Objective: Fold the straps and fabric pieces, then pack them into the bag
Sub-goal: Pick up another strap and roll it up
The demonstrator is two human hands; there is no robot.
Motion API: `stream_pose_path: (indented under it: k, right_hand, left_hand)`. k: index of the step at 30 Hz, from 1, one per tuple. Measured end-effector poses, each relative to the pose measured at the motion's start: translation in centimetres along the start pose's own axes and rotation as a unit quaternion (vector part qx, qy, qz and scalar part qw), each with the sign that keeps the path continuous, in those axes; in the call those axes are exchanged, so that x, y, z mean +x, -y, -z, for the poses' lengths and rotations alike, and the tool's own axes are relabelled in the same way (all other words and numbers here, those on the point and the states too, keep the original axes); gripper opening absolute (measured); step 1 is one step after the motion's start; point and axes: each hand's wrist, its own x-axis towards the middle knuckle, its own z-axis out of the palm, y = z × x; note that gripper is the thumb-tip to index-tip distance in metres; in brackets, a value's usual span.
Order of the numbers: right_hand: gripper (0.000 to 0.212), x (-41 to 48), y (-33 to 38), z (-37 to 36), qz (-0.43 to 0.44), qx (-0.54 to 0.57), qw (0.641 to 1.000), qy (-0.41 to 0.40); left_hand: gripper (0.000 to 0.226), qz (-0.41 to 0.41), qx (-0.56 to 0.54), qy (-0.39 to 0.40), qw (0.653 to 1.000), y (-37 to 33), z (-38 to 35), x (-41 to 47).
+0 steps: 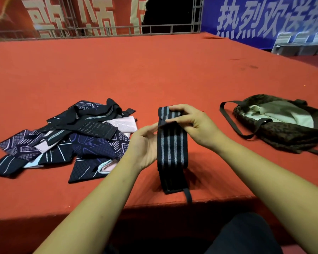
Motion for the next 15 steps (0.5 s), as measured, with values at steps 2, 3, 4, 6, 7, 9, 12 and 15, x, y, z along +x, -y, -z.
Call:
stream_pose_path:
  k: [2, 3, 4, 6, 7, 9, 12, 15]
  right_hand:
    - [0.054, -0.5, -0.3, -0.3, -0.005, 0.003, 1.000, 0.010]
    - [0.055, -0.6, -0.5, -0.4, -0.010, 0.007, 1.000, 0.014]
    - [0.056, -0.8, -0.6, -0.5, -0.012, 0.006, 1.000, 0.018]
    - [0.056, -1.0, -0.7, -0.7, -0.005, -0.013, 1.000, 0.020]
    - [0.057, -1.1, -0.6, -0.8, -0.001, -0.025, 0.999, 0.020]
    - [0.059, -1.3, -0.4, -0.8, -0.004, -0.032, 0.999, 0.023]
    - [0.056, -1.5, 0.2, -0.7, -0.040, 0.023, 0.999, 0.002]
    - [0.036, -0.7, 0.9, -0.2, -0.133, 0.126, 0.976, -0.121]
  left_hand:
    - [0.045, 0.010, 0.041, -0.019, 0.999, -0.1, -0.5, -0.1]
    - [0.052, 0.013, 0.067, -0.030, 0.997, -0.1, -0.6, -0.2]
    - [0.056, 0.013, 0.090, -0.039, 0.995, 0.0, -0.8, -0.2]
    - [0.050, -0.020, 0.141, -0.049, 0.989, 0.5, -1.0, -0.1]
    - [0.044, -0.045, 0.164, -0.052, 0.984, 0.7, -1.0, 0.0]
    - [0.039, -0.078, 0.186, -0.055, 0.978, 0.9, -0.8, 0.0]
    - [0.039, -0.090, 0.211, -0.050, 0.972, 1.1, -0.7, 0.1]
    - [0.042, -0.092, 0.254, -0.049, 0.962, 1.2, -0.5, 0.2]
